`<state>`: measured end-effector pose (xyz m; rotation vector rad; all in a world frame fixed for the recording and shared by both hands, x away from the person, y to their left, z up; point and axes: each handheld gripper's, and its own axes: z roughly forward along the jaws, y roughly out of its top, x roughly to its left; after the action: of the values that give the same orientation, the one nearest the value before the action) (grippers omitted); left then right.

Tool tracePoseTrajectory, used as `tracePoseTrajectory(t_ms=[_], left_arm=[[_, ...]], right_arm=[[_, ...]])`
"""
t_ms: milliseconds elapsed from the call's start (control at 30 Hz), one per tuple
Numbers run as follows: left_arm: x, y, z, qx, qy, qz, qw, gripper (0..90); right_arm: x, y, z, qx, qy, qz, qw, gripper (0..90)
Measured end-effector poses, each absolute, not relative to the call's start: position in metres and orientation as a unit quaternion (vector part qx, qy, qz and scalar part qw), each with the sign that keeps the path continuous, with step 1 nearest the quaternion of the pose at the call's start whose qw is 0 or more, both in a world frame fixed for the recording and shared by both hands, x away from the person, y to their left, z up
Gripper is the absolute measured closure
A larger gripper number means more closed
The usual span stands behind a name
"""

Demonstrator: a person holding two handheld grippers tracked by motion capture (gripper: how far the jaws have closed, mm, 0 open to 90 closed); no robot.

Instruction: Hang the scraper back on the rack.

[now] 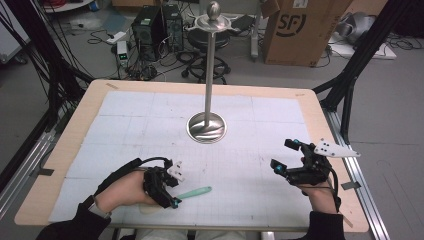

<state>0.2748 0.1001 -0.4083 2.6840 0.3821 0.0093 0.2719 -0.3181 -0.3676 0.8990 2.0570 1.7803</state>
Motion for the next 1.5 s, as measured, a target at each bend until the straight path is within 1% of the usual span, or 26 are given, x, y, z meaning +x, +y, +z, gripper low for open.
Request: tracePoseTrajectory(t_ms=[133, 333, 467, 633, 767, 933, 1033, 1067, 1267, 1367, 1500], left_arm=[[0.273, 0.097, -0.410, 0.970, 0.134, 0.005, 0.201, 53.7], [0.271, 0.093, -0.410, 0.976, 0.126, 0.018, 0.179, 63.5], [0.269, 0.092, -0.410, 0.979, 0.118, 0.015, 0.164, 67.2], [0.264, 0.087, -0.408, 0.985, 0.112, 0.019, 0.134, 74.2], [0.264, 0.081, -0.407, 0.987, 0.115, 0.020, 0.112, 75.5], [0.265, 0.074, -0.407, 0.987, 0.135, 0.017, 0.087, 76.0], [0.265, 0.075, -0.407, 0.986, 0.135, 0.015, 0.091, 77.8], [0.265, 0.076, -0.407, 0.987, 0.132, 0.016, 0.095, 79.9], [0.265, 0.084, -0.407, 0.982, 0.140, 0.014, 0.122, 80.5], [0.265, 0.090, -0.406, 0.978, 0.148, 0.017, 0.145, 80.5], [0.268, 0.104, -0.394, 0.965, 0.169, 0.022, 0.198, 80.5]], right_arm=[[0.272, -0.317, -0.368, 0.311, 0.712, 0.614, 0.137, 1.6], [0.273, -0.317, -0.367, 0.309, 0.712, 0.615, 0.138, 1.5], [0.273, -0.317, -0.367, 0.309, 0.710, 0.617, 0.137, 1.6], [0.274, -0.317, -0.367, 0.308, 0.711, 0.617, 0.138, 1.5], [0.273, -0.317, -0.367, 0.309, 0.711, 0.617, 0.137, 1.5], [0.272, -0.318, -0.367, 0.311, 0.710, 0.616, 0.138, 1.6], [0.272, -0.317, -0.368, 0.312, 0.711, 0.615, 0.138, 1.5], [0.272, -0.317, -0.369, 0.311, 0.712, 0.614, 0.137, 1.6], [0.272, -0.316, -0.369, 0.313, 0.712, 0.613, 0.137, 1.6], [0.273, -0.317, -0.369, 0.313, 0.712, 0.614, 0.138, 1.6], [0.273, -0.318, -0.370, 0.314, 0.712, 0.613, 0.136, 1.6]])
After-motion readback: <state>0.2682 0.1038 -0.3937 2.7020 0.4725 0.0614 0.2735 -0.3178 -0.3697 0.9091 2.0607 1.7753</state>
